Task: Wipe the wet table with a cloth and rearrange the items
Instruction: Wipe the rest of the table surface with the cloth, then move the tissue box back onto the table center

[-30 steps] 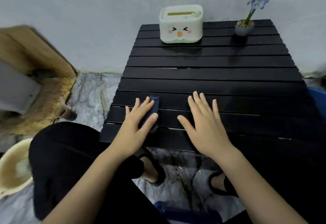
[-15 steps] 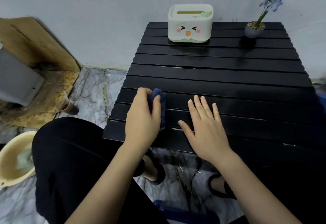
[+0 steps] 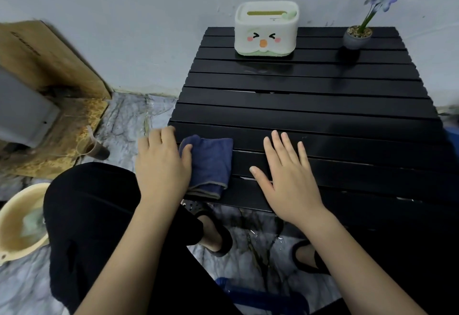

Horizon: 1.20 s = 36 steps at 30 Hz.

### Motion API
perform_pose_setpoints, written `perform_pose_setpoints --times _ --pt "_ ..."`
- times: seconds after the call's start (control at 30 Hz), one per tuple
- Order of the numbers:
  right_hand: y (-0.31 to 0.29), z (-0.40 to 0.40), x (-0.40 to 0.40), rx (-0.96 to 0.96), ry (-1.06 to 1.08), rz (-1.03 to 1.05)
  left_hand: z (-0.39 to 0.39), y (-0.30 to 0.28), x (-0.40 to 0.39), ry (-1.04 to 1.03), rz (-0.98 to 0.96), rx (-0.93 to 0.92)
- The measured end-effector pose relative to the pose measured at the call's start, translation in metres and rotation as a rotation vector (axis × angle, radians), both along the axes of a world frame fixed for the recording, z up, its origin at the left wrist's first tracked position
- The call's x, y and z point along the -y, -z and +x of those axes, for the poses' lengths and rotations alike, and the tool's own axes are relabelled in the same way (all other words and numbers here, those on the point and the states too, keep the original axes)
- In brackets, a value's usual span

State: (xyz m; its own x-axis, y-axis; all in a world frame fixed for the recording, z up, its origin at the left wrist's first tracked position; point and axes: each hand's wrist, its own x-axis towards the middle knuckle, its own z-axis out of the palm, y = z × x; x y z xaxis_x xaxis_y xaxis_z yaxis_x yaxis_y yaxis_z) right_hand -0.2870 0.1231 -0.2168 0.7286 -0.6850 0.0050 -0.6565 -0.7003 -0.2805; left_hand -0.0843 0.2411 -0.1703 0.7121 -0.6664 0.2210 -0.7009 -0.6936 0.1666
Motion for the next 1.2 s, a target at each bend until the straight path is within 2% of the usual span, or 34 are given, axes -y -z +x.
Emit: perform_pose_setpoints --times 0.03,0.1,0.17,0.27,0.37,0.43,0.57,0.73,1.0,1.07,1.2 --pt "0.0 0.0 0.0 0.0 0.0 -0.001 -0.001 0.001 0.0 0.085 -0.072 0.065" --pt "0.001 0.0 0.0 -0.004 -0.002 0.001 -0.008 0.003 0.007 0.256 -0.172 0.011" --pt "0.0 0.0 0.0 -0.002 -0.001 0.001 -0.024 0.01 0.016 0.351 -0.082 -0.115" --pt "-0.001 0.0 0.0 0.006 0.0 0.014 -0.039 0.031 0.016 0.395 0.179 -0.099" --pt "-0.005 0.001 0.001 0.031 0.008 0.04 -0.036 0.037 0.015 0.395 0.2 -0.098" --pt "-0.009 0.002 0.003 0.062 0.018 0.057 -0.035 0.033 0.018 0.394 0.159 -0.119" --pt "-0.026 0.012 0.023 0.177 0.058 0.092 -0.025 0.013 0.043 0.438 -0.049 -0.09" --pt "-0.056 0.041 0.089 0.258 0.102 0.01 0.017 -0.02 0.114 0.57 -0.256 -0.168" --pt "-0.079 0.097 0.223 0.364 0.183 -0.057 0.099 -0.034 0.245 0.638 -0.343 -0.175" --pt "-0.075 0.11 0.251 0.388 0.189 0.031 0.116 -0.027 0.271 0.634 -0.33 -0.259" --pt "-0.058 0.131 0.292 0.618 0.143 0.362 0.144 -0.006 0.306 0.647 -0.313 -0.475"
